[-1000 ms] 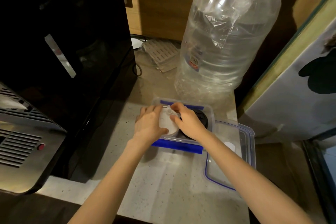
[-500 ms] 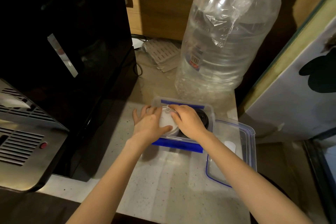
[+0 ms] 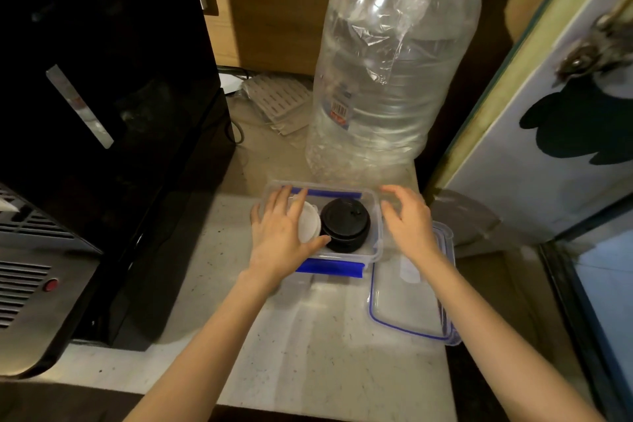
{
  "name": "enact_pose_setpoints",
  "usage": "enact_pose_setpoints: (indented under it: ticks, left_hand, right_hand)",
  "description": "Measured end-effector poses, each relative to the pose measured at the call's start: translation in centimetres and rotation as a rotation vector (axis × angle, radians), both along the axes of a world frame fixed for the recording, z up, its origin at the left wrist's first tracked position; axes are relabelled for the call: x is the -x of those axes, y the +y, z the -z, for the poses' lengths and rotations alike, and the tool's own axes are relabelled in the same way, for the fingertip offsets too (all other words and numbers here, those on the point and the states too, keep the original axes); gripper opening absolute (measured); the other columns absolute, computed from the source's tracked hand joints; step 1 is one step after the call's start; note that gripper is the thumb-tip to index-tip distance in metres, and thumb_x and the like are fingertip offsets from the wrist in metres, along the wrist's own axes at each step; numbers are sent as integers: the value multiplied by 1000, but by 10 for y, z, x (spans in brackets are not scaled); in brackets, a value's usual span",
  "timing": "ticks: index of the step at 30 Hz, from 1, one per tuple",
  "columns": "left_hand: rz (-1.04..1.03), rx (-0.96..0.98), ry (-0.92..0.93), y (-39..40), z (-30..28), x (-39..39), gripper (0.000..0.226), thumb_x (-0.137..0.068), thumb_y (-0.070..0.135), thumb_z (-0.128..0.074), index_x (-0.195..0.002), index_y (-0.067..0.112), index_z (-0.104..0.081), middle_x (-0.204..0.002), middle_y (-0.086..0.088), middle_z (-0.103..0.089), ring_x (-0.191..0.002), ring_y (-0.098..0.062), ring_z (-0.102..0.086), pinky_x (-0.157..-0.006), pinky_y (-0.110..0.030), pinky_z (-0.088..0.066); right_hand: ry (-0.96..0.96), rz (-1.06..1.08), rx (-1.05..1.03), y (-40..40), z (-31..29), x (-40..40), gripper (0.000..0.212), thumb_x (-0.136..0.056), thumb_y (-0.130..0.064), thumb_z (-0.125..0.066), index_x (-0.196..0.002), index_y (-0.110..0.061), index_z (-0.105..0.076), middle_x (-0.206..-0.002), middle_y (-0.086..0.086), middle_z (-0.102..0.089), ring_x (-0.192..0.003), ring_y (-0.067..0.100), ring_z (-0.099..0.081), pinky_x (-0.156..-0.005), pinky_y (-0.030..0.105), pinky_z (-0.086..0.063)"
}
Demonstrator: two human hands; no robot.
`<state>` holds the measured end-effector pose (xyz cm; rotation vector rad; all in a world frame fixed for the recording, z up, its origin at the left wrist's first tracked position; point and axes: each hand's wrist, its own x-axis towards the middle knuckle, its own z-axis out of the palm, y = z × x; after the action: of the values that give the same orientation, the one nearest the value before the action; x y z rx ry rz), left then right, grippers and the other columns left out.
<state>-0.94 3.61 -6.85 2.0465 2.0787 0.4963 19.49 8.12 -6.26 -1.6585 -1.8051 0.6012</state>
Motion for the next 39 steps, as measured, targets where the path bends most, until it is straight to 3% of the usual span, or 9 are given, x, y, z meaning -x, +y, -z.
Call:
enact_pose_setpoints:
  ticks: [7,12,15,17,20,26,30,36,39]
  left_hand:
    - [347,-149,39,-22,19,-25,26,-75,40,-67,-93,22,-74,-120,-4,-67,-126,-28,-50,-107,-46,-13]
    - [306,-104,-87,-25,20,-28,14,-81,27,-66,-88,20,-75,-104,0,-73,-117,-22,-56,-111,-45,-19]
    - [345,-135,-62,-31,17,-30,17,-84,27,-62,-94,20,-74,-98,1,-74,-100,-18,-61,-93,-31,-39]
    - [365,-126,-96,-36,19,-30,22,-87,28,-58,-101,19,-72,-101,-1,-73,-96,-17,-59,-80,-23,-35]
    - [375,-47,-162,-44,19,-32,26,-90,28,-53,-107,17,-69,-109,-2,-70,-100,-16,-59,-82,-21,-40]
    - [342,18,-272,-60,18,-41,27,-91,27,-52,-110,17,-67,-113,-2,-68,-104,-14,-57,-88,-17,-36]
    - [287,26,-347,-67,16,-48,28,-90,25,-53,-114,17,-64,-116,-1,-66,-107,-11,-56,-89,-13,-35]
    - [-408,-170,-1303,-51,-17,-14,22,-95,22,-42,-104,13,-60,-94,-5,-65,-90,-25,-61,-73,-24,-49]
    - [-504,-92,-1299,-37,-26,15,38,-94,35,-42,-118,9,-55,-105,-5,-64,-96,-24,-60,-78,-26,-46]
  right_hand:
    - [0,559,373,-37,31,-72,57,-91,-28,-54,-137,-2,-34,-141,21,-42,-128,38,-41,-102,49,-40]
    - [353,644,577,-52,42,-80,31,-93,-20,-52,-104,7,-61,-86,14,-64,-82,29,-56,-80,38,-46]
    - [392,665,466,-52,43,-83,27,-93,-14,-50,-97,9,-63,-82,15,-66,-77,27,-60,-77,38,-50]
    - [513,632,416,-48,33,-86,26,-94,-14,-49,-103,9,-60,-79,14,-65,-69,25,-65,-63,32,-57]
    - [543,546,283,-38,2,-85,23,-94,-16,-50,-101,4,-60,-77,14,-63,-56,17,-63,-40,18,-52]
    - [402,244,-67,-31,-62,-55,26,-87,-16,-61,-110,-6,-64,-89,3,-66,-77,11,-61,-69,24,-52]
    - [375,28,-61,-35,-76,-26,37,-86,-6,-60,-122,-11,-58,-103,-8,-63,-85,-6,-58,-72,9,-50]
    - [108,-211,-231,-64,-40,20,45,-77,-4,-71,-120,-12,-60,-104,1,-65,-98,3,-55,-88,20,-47]
    - [-31,-425,-365,-79,-9,36,41,-72,-1,-72,-112,-8,-66,-106,5,-73,-102,5,-55,-92,26,-47]
